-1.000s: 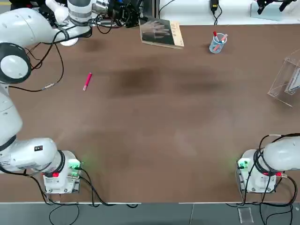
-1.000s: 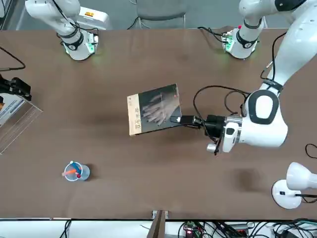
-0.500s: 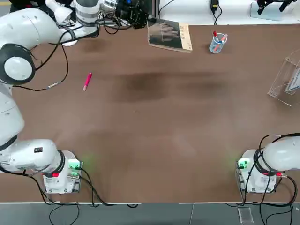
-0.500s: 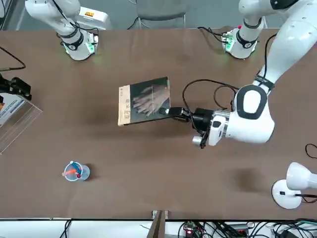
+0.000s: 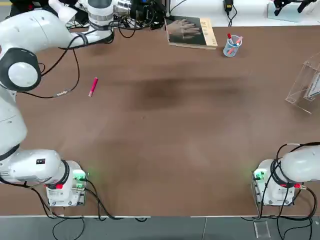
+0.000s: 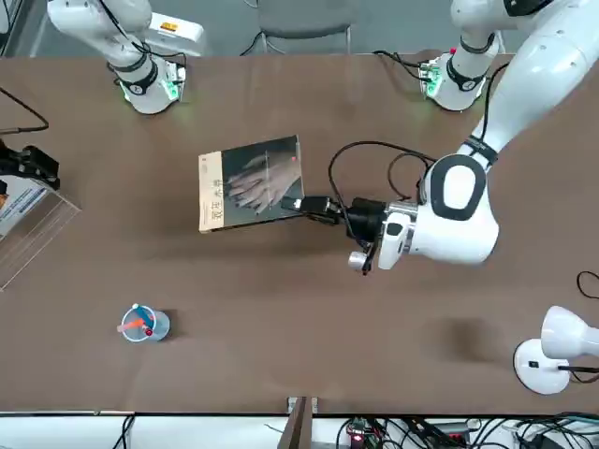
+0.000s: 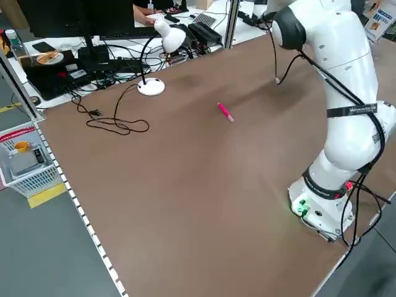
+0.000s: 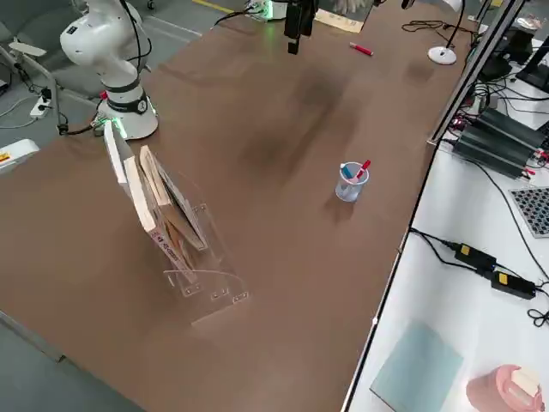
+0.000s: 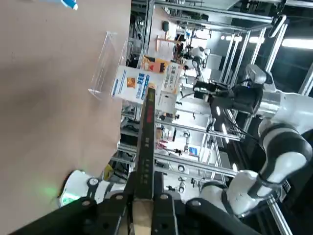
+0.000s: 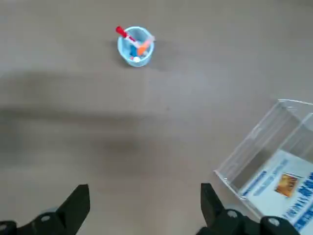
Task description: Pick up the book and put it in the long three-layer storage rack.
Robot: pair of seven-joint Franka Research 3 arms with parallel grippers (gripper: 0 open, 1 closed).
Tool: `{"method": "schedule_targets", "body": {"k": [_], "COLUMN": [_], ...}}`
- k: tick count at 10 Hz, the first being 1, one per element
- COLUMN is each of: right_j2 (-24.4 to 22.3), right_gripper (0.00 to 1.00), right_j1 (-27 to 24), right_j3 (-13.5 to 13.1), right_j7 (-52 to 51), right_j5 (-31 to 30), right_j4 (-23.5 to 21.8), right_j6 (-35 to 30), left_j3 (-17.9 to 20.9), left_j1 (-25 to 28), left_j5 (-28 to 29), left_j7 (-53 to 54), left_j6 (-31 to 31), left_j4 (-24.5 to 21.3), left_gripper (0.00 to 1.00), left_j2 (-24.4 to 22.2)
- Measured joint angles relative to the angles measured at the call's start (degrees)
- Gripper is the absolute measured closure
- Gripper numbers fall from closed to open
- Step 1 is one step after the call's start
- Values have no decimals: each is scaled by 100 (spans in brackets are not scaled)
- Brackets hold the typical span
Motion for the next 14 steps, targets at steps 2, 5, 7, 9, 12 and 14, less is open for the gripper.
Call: {"method": "schedule_targets", "body": {"k": [2,5,7,9,12,14], "right_j2": [11,21,23,23,51,139], "right_gripper": [0,0,0,0,0,0], "right_j1": [-33,-286,-510,-843,-1273,-1447], "right_j3": [-31,-76,-93,-104,-118,-121], "right_j7": [73,88,89,85,73,73], "right_j5": [632,1467,1896,2522,3406,3998], "right_j4": [-110,-227,-305,-399,-698,-941], "right_j6": [29,17,-126,-298,-333,-274], "left_j3": [1,2,9,18,16,16], "left_j1": [-194,-342,-340,-335,-361,-388], "left_j5": [-6,-10,-10,-10,-10,-11], "left_j7": [16,16,16,17,25,27], "left_j6": [295,486,498,498,498,498], "left_j4": [0,0,0,1,1,9], "left_gripper": [98,98,98,98,98,98], "left_j2": [8,15,31,66,101,104]}}
